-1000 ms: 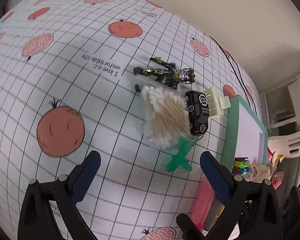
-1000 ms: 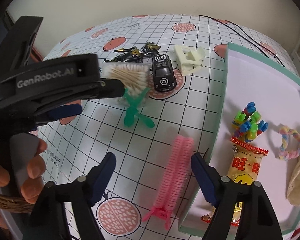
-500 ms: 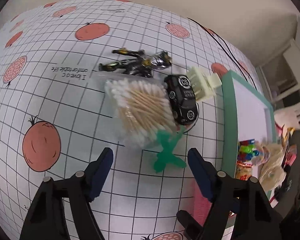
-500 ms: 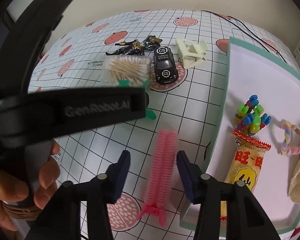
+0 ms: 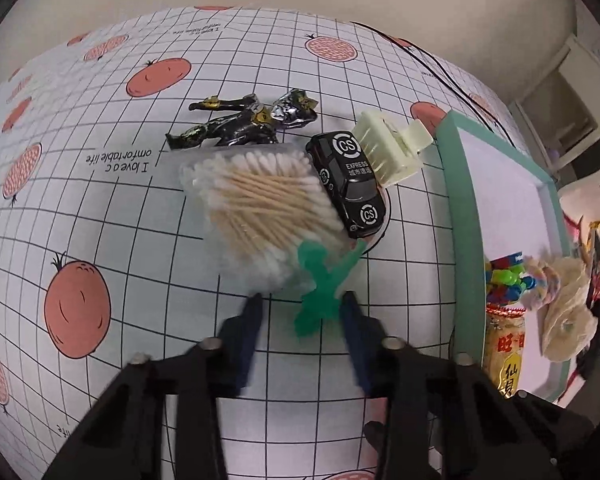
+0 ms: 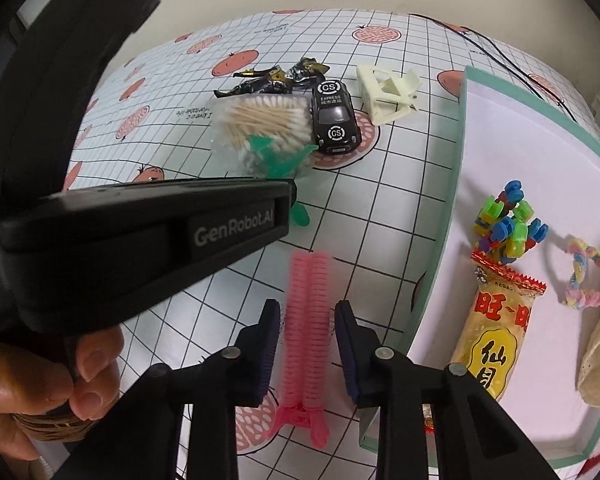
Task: Organize objects
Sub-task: 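Grasp the green plastic figure with the left gripper while the right grasps the pink roller, then carry the green figure and pink roller over the tray with both grippers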
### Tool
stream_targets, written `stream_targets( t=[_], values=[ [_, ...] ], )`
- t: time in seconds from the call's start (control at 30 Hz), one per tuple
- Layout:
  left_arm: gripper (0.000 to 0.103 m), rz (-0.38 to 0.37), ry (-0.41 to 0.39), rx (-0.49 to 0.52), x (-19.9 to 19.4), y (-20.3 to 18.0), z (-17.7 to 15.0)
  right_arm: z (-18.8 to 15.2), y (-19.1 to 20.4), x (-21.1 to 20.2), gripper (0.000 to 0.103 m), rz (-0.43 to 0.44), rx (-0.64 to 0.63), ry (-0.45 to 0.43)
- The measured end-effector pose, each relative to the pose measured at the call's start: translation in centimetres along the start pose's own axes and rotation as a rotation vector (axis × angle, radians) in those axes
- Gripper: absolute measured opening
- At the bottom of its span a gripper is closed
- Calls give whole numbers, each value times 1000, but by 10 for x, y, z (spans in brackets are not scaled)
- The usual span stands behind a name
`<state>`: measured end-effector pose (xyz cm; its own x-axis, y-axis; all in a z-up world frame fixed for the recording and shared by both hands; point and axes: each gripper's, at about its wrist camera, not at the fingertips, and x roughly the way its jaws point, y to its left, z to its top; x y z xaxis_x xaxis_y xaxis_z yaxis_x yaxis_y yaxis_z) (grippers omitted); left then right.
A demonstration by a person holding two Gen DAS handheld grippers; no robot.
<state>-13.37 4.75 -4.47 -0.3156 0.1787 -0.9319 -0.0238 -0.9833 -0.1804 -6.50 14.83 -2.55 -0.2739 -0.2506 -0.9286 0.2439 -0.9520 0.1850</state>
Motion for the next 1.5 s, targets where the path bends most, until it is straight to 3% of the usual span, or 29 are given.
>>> stream_targets(
  t=[0.1, 0.43, 0.8, 1.07, 1.5],
  values=[
    [24, -15, 1, 8, 0, -4, -1, 0, 0, -1, 30, -2, -4, 0],
    [23, -10, 15, 3, -4, -1, 0, -1, 0, -1, 29, 16, -3, 4],
    [23, -40, 9, -74, -20, 10, 1, 1, -6, -20, 29, 40, 12, -78],
    [23, -71, -60, -82, -43, 9, 3, 8, -5, -41, 29, 56, 31, -201],
    [23, -117, -251, -105, -92, 9, 9, 4, -26, -98, 28, 28, 100, -421]
  ],
)
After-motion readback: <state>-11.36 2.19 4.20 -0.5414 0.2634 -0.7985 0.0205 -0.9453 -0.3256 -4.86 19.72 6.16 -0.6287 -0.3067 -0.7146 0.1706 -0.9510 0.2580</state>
